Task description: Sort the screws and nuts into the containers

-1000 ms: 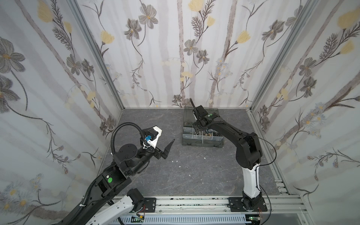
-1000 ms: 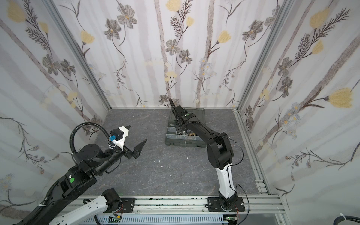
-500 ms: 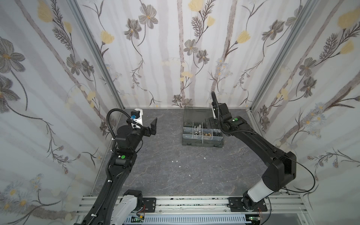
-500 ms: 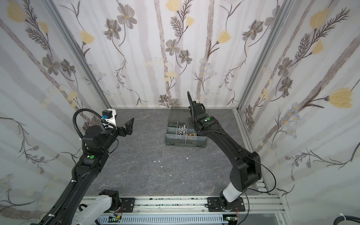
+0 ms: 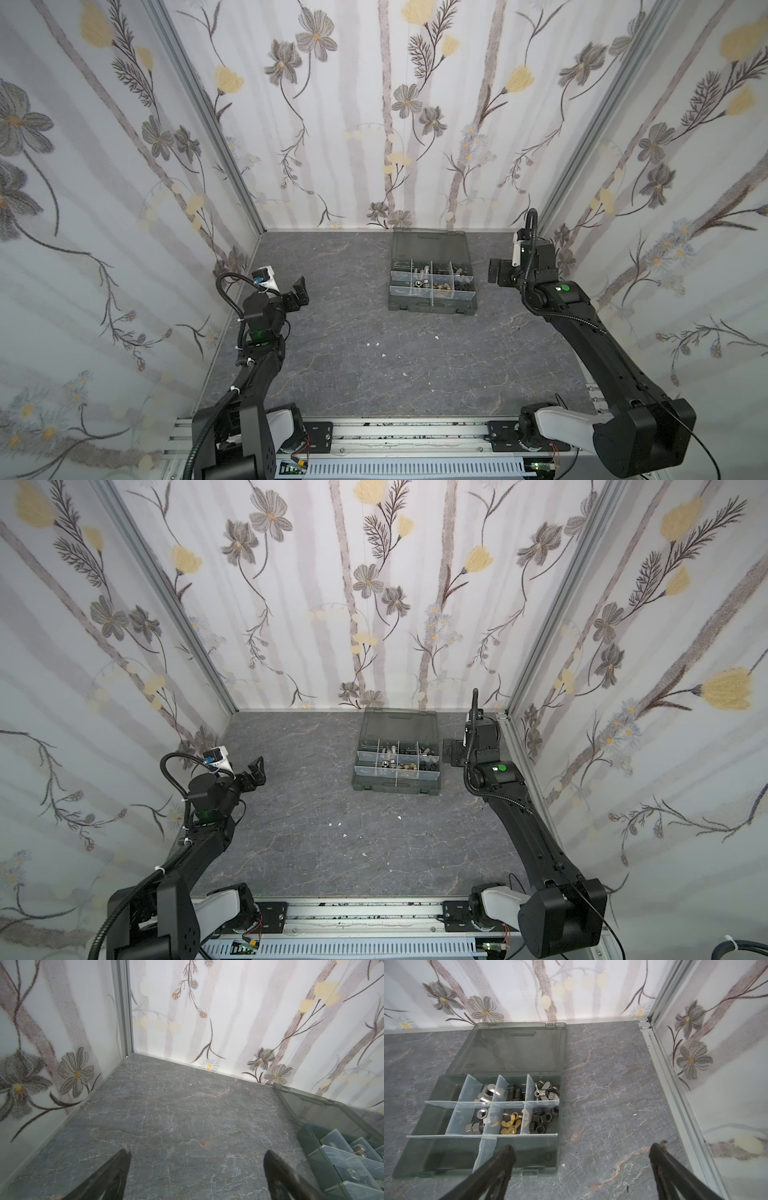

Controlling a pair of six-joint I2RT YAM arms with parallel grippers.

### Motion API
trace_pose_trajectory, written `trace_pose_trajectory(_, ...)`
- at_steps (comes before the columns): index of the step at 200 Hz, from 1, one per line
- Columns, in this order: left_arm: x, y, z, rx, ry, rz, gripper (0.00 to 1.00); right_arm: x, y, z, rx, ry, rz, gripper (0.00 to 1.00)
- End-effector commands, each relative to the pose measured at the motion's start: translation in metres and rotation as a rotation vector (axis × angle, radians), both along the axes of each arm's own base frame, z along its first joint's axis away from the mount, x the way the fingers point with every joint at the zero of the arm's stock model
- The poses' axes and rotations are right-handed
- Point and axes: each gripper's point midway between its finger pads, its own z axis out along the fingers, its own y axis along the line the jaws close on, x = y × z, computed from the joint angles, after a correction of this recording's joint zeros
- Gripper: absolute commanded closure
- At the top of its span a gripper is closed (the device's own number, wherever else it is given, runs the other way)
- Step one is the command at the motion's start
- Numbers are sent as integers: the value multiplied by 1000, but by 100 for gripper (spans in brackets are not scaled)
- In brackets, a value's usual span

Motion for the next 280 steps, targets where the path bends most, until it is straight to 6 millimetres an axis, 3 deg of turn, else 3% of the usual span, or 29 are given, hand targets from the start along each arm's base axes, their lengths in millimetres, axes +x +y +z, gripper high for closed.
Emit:
trace_pose_trajectory(1,4,-2,14,-48,-133,-11,0,-1,-10,3,61,-36,-78,0)
trace_pose_trajectory(23,6,-4,3,-42,-139,-24,0,-3,-14,-2,84,-35,-109,0)
trace_pose_trajectory(62,5,-3,-1,-40,-161,-20,0,-1,-10,0,95,-42,-82,0)
trace_pose_trajectory(87,3,-6,-7,-57,-164,-26,0,0,2,22,129,-142,-3,0)
trace_pose_trajectory(110,4,-6,-10,-67,-176,-29,0,-3,-4,49,141,-287,-25,0)
trace_pose_trajectory(137,7,-18,-20,-43,-163,-84,0,-10,-14,65,123,-409,-63,0)
trace_pose_trajectory(169,7,-23,-28,-31,-155,-96,0,-21,-13,80,73,-557,-10,0)
trace_pose_trajectory(172,7,-24,-30,-27,-149,-96,0,-22,-13,66,61,-546,-7,0)
trace_pose_trajectory(198,16,-36,-35,42,-113,-94,0,-36,-13,50,-14,-638,36,0)
trace_pose_trajectory(221,21,-45,-46,123,-78,-61,0,-43,-21,22,-83,-654,9,0)
trace_pose_trajectory(247,15,-38,-48,123,-101,1,0,-43,-44,-6,-137,-618,-114,0)
trace_pose_trajectory(280,15,-36,-47,118,-104,16,0,-42,-42,-43,-120,-605,-98,0)
